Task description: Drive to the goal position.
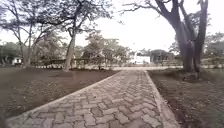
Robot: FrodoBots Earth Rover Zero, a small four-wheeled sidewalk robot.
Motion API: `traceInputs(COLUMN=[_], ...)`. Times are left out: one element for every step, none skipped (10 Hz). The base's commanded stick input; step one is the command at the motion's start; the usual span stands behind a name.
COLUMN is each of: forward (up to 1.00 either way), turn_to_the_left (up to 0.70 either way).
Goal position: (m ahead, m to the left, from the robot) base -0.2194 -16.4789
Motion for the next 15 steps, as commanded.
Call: traceInputs(forward=[0.0,0.0,0.0,0.0,0.0,0.0,0.7,0.7,0.7,0.7,0.7,0.7,0.7,0.7,0.7], turn_to_the_left=[0.0,0.0,0.0,0.0,0.58,0.24,-0.04,-0.2,0.0,0.0,0.0,0.0,0.0,0.0,0.0])
